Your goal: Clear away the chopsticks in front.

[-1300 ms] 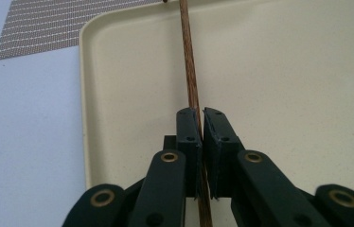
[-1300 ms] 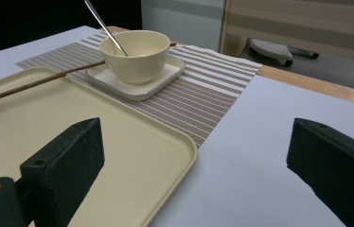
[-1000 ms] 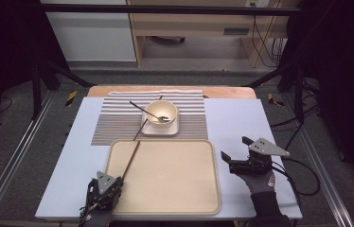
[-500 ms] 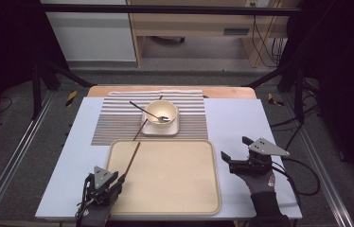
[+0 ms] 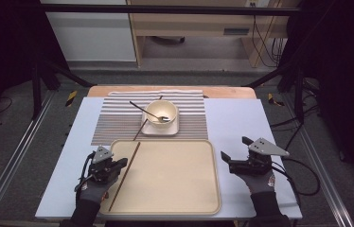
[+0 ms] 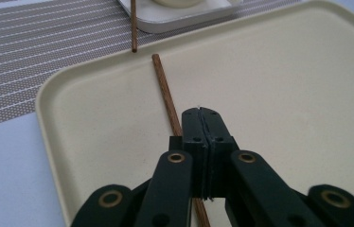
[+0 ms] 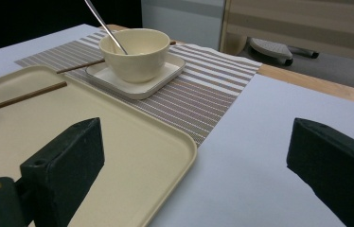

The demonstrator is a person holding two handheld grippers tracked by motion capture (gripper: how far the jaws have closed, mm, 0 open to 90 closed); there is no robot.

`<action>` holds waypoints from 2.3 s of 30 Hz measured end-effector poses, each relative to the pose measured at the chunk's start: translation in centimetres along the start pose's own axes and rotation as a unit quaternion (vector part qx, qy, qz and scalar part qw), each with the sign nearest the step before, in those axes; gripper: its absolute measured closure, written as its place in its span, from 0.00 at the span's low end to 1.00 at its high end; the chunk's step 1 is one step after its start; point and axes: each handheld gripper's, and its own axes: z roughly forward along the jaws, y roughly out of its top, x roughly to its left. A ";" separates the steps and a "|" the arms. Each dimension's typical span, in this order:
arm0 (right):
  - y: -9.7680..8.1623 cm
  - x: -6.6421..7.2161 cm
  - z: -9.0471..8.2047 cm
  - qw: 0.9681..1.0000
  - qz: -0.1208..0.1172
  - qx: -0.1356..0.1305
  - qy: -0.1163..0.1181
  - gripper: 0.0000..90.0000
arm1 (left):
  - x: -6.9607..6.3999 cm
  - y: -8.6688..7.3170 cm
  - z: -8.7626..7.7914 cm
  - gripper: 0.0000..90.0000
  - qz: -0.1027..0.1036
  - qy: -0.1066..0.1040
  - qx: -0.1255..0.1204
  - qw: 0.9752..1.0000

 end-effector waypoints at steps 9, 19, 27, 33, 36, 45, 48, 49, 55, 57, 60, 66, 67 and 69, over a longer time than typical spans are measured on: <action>-0.1 -0.1 0.1 1.000 0.002 0.005 -0.001 0.06 | -0.3 -0.5 1.7 0.99 0.059 -0.015 0.035 0.998; -0.4 0.1 0.7 1.000 -0.002 0.016 0.005 0.06 | -0.3 -0.9 2.5 0.99 0.072 -0.008 0.055 0.996; -0.4 0.1 0.7 1.000 -0.004 0.018 0.004 0.06 | 0.0 -1.0 2.2 0.99 0.060 -0.001 0.054 0.997; -0.5 0.1 0.8 1.000 -0.003 0.019 0.005 0.06 | 0.7 -1.3 1.9 0.99 0.043 0.009 0.058 0.997; -0.5 0.1 0.8 1.000 -0.003 0.019 0.005 0.06 | 1.0 -1.4 1.5 0.99 0.035 0.013 0.056 0.998; -0.5 0.1 0.8 1.000 -0.004 0.021 0.004 0.06 | 1.5 -1.5 1.2 0.99 0.026 0.017 0.051 0.998; -0.5 0.2 0.8 1.000 -0.001 0.020 0.005 0.06 | 1.4 -1.4 1.5 0.99 0.027 0.013 0.055 0.998; -0.5 0.1 0.8 1.000 -0.002 0.019 0.004 0.06 | 1.3 -1.2 1.6 0.99 0.032 0.013 0.058 0.998; -0.5 0.1 0.8 1.000 -0.003 0.019 0.005 0.06 | 1.0 -0.3 2.4 0.99 0.052 0.013 0.061 0.997; -0.5 0.1 0.9 1.000 -0.004 0.022 0.004 0.06 | 1.0 -0.3 2.6 0.99 0.056 0.016 0.064 0.996; -0.5 0.2 1.0 1.000 -0.004 0.022 0.005 0.06 | 1.0 -0.3 2.9 0.99 0.056 0.017 0.066 0.996; -0.5 0.2 1.0 1.000 -0.004 0.022 0.006 0.06 | 1.7 -0.3 2.6 0.99 0.043 0.029 0.062 0.997; -0.5 0.2 1.0 1.000 -0.004 0.022 0.006 0.06 | 1.8 -0.4 2.6 0.99 0.040 0.031 0.060 0.997; -0.5 0.2 1.0 1.000 -0.005 0.022 0.006 0.06 | 1.9 -0.4 2.4 0.99 0.039 0.034 0.060 0.997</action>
